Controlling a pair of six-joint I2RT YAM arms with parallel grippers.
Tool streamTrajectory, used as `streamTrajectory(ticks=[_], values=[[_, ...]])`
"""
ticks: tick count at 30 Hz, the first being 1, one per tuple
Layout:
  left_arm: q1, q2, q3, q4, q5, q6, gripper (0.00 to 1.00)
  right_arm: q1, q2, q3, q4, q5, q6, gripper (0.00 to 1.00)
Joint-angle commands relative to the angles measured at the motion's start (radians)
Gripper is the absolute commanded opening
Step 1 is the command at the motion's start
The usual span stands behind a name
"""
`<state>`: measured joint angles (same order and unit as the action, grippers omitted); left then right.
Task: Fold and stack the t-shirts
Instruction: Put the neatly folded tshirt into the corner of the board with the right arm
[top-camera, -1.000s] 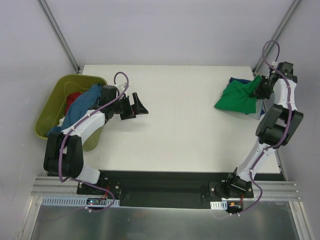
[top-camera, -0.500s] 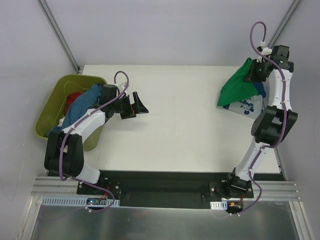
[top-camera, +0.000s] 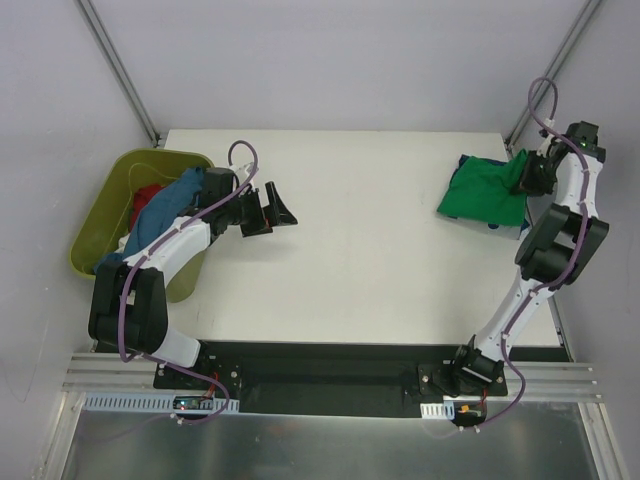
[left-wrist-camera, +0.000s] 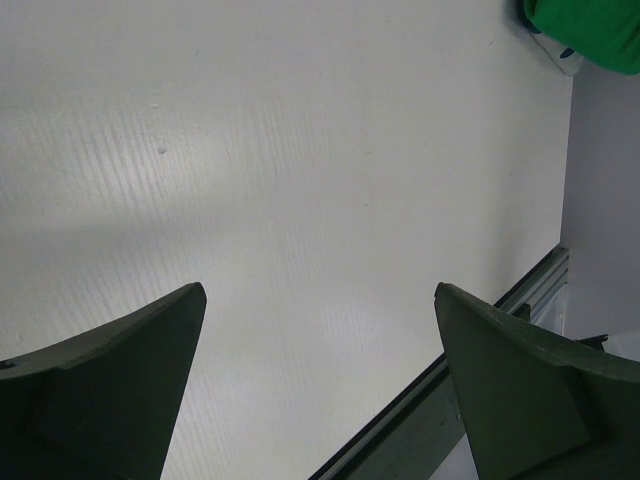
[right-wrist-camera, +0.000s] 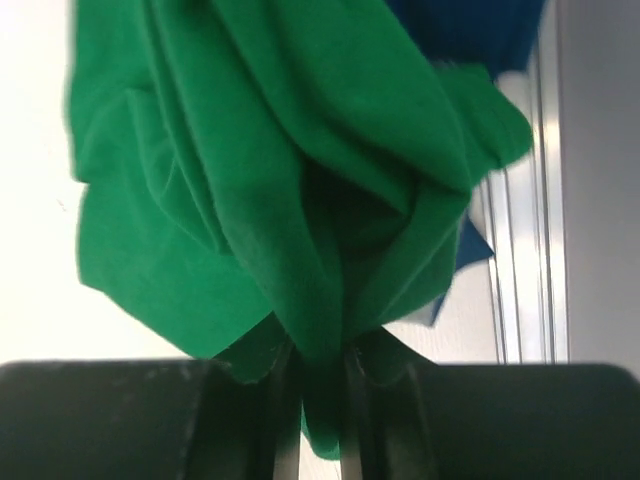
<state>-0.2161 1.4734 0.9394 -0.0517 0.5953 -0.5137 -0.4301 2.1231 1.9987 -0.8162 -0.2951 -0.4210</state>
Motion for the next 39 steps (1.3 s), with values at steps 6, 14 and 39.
streamTrajectory(ticks=[6,14,39], values=[[-0.002,0.016,0.044,-0.004,0.038,-0.003,0.99,-0.065,0.017,0.041,-0.060,0.070,0.022,0.54],[-0.002,-0.001,0.042,-0.007,0.047,-0.005,0.99,-0.032,-0.063,0.045,-0.075,0.077,0.031,0.75],[-0.002,-0.004,0.047,-0.031,0.031,0.032,1.00,0.073,0.112,0.149,-0.070,0.358,0.363,0.97]])
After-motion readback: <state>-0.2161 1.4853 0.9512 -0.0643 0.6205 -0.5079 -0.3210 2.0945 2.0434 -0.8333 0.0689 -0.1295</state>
